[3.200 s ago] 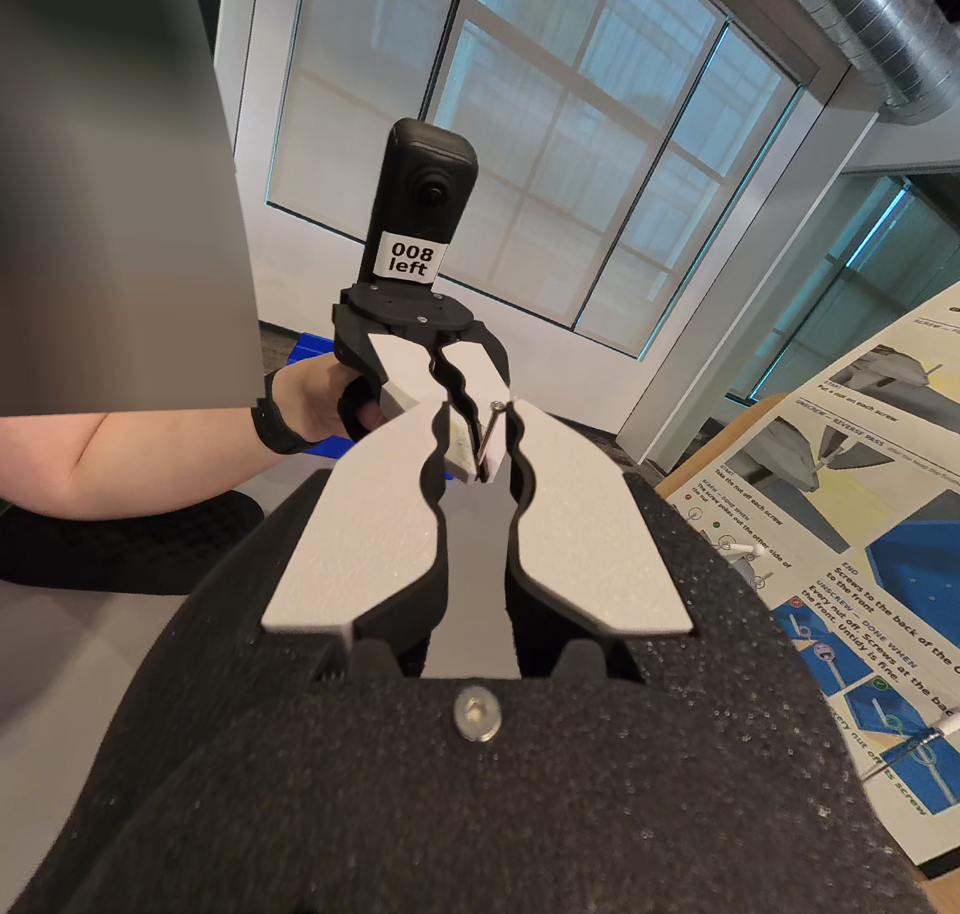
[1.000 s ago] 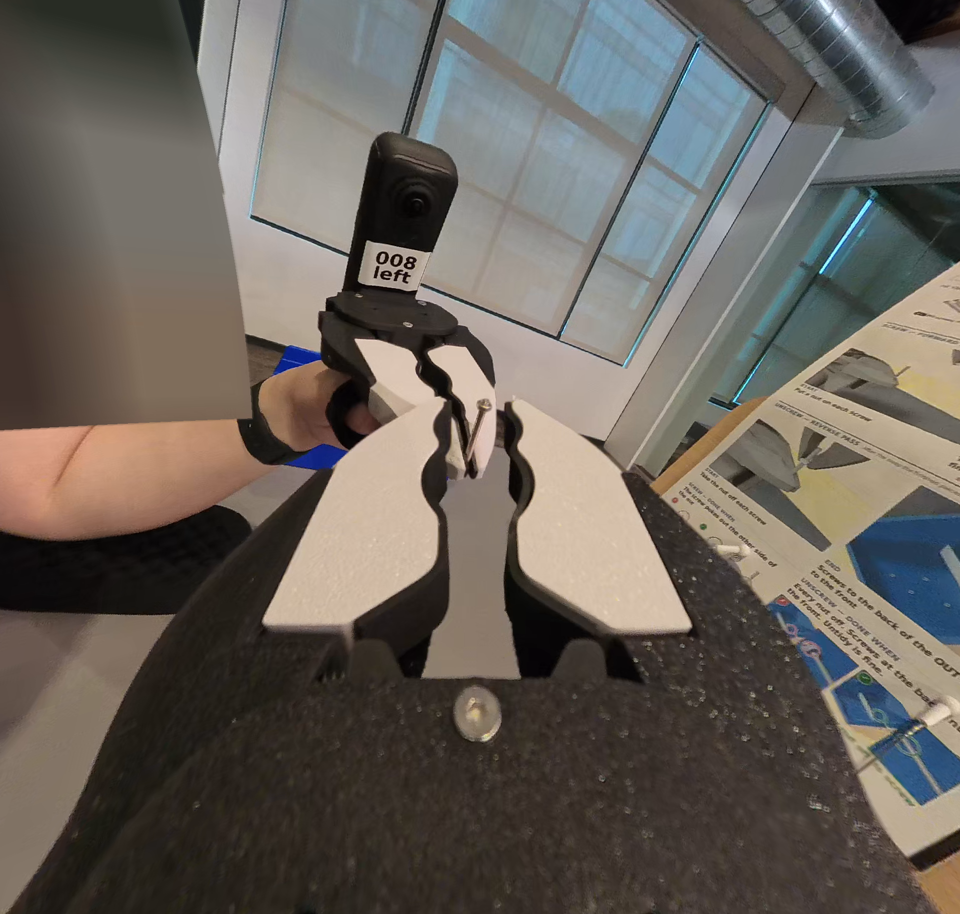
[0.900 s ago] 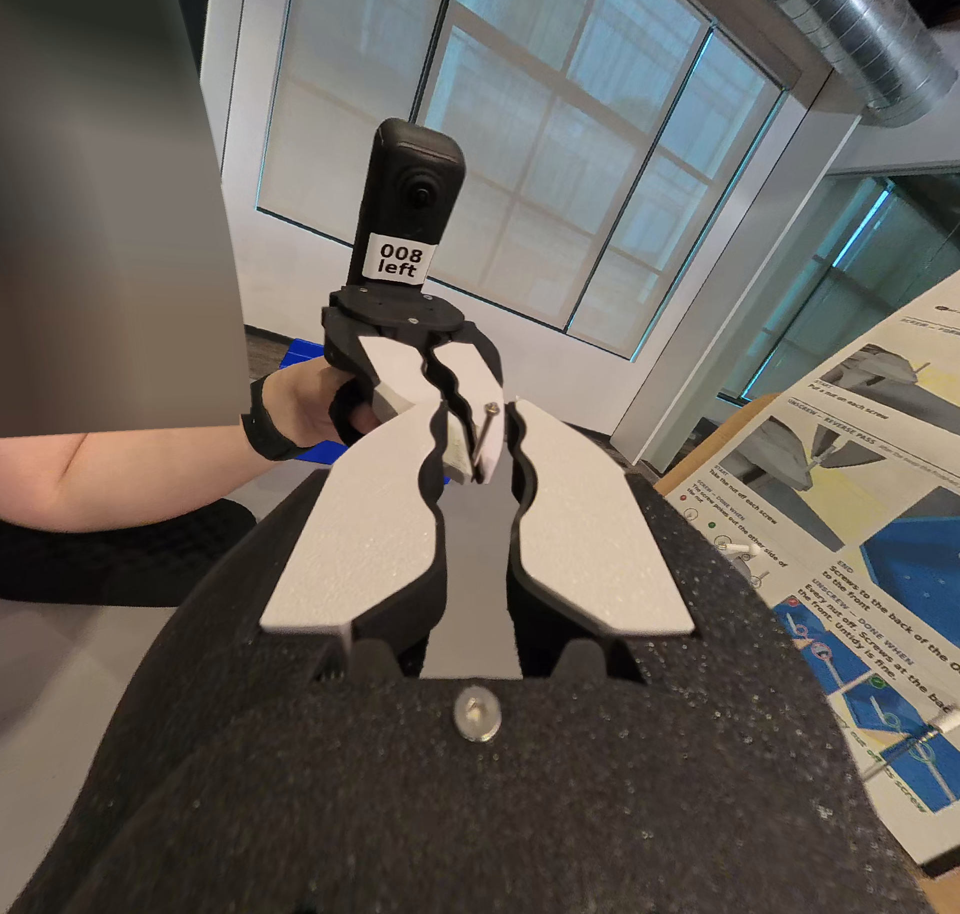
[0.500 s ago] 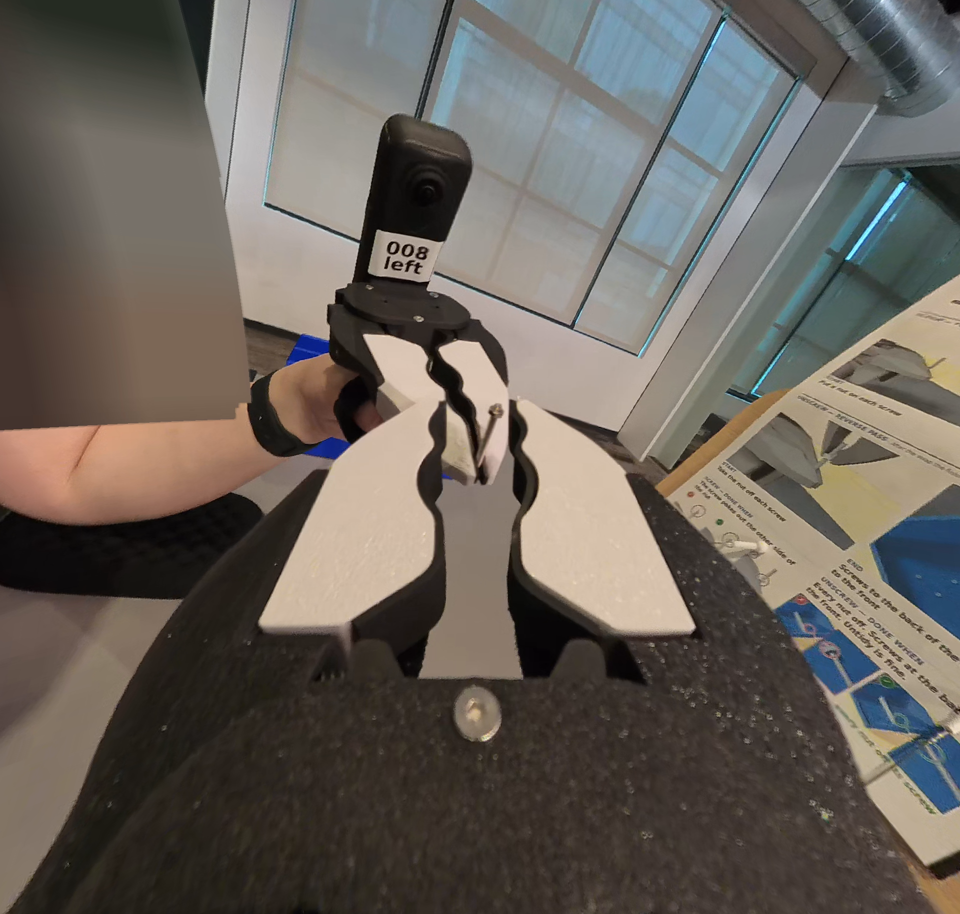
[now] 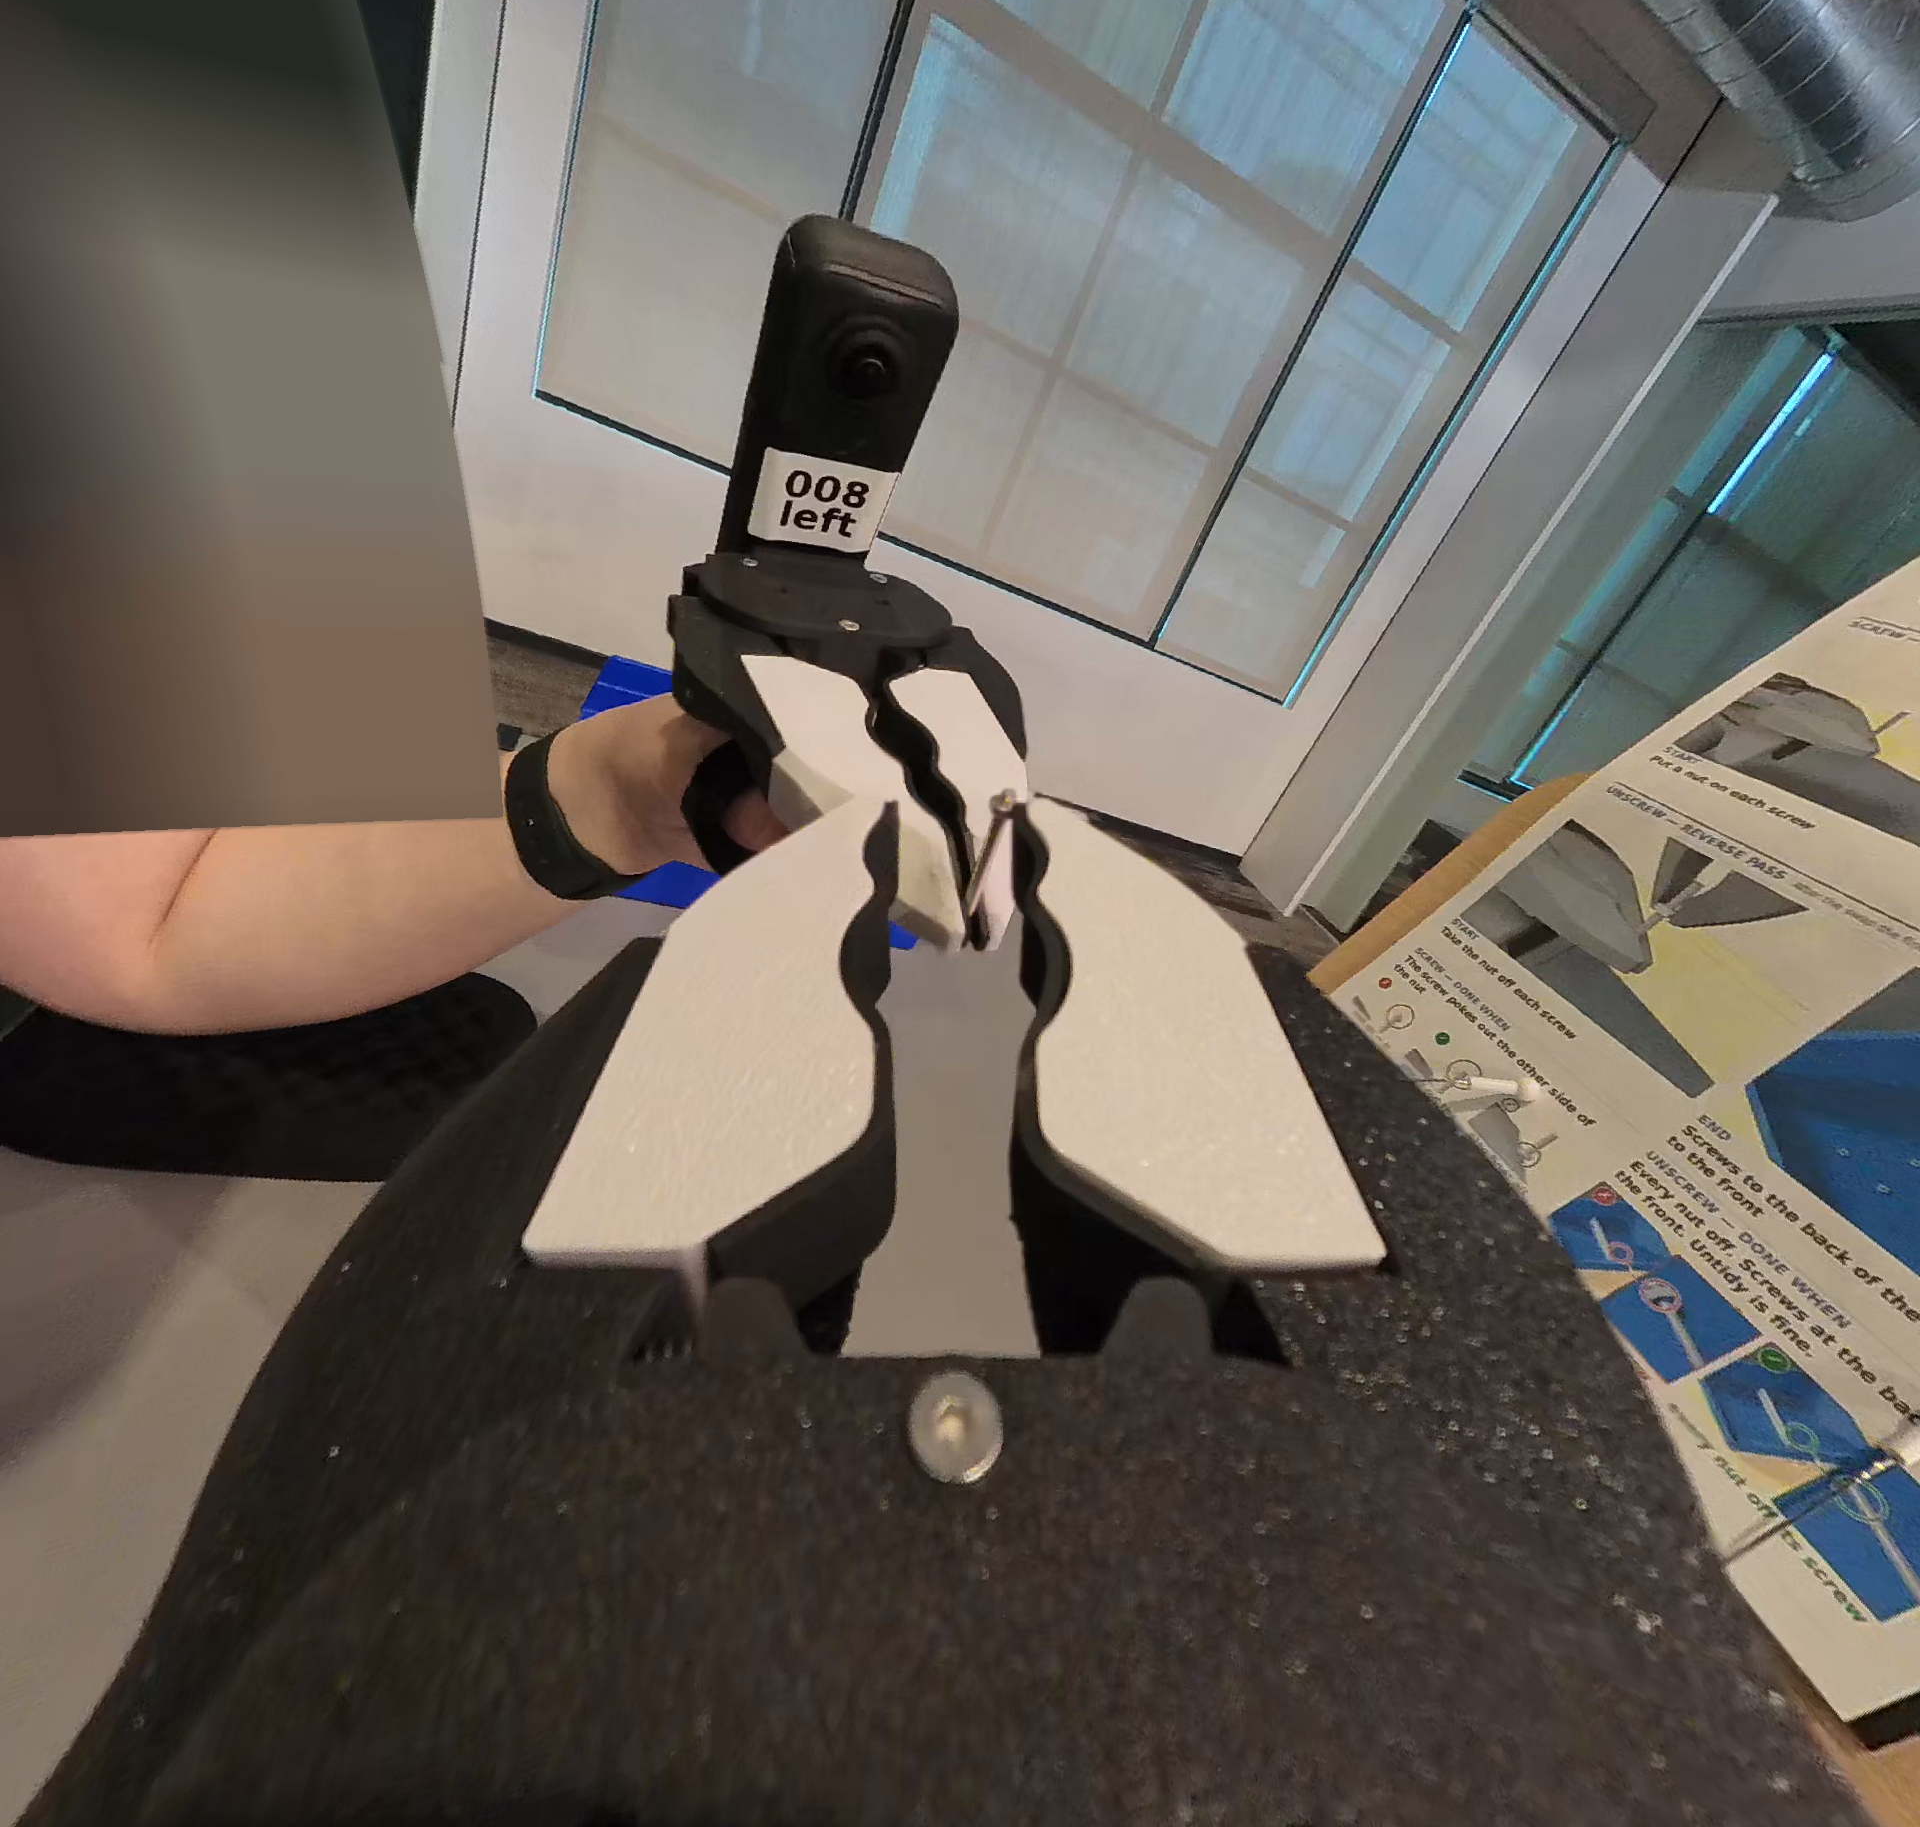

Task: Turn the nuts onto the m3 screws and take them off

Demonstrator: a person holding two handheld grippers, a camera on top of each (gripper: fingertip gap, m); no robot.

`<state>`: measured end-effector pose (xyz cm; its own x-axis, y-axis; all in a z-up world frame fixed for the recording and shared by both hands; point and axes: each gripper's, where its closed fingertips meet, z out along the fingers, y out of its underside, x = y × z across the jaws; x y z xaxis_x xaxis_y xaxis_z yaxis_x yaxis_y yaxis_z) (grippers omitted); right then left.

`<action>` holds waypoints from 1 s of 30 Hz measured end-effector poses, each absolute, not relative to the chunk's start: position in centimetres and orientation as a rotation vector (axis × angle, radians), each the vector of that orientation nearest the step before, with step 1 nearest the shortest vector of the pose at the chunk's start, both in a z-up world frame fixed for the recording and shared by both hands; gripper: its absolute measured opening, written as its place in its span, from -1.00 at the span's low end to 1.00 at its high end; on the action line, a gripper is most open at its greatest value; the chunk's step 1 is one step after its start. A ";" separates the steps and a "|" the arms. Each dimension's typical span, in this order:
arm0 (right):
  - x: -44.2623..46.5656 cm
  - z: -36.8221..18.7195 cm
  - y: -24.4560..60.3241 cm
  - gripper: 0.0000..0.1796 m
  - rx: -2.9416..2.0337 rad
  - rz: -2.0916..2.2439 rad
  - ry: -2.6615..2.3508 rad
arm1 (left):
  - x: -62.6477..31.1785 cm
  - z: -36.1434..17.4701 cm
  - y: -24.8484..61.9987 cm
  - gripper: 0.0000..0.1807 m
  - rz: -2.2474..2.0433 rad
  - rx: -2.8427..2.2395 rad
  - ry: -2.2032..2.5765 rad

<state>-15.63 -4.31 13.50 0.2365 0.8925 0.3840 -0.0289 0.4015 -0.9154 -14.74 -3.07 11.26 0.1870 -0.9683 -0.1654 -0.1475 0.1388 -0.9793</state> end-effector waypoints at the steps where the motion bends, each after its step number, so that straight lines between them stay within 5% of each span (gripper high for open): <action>1: -15.5 13.5 -4.6 -0.86 -0.951 0.804 -1.168 | -14.8 11.4 -3.1 -0.98 -0.888 -1.276 1.219; 22: -16.2 13.4 -4.3 -0.72 -0.960 0.773 -1.156 | -14.7 11.2 -3.1 -0.98 -0.881 -1.279 1.228; 26: -15.5 13.3 -4.5 -0.89 -0.966 0.813 -1.174 | -15.0 11.5 -3.0 -0.98 -0.889 -1.277 1.213; 30: -15.2 14.2 -3.9 -0.72 -0.949 0.794 -1.098 | -14.8 11.3 -3.2 -0.98 -0.888 -1.279 1.228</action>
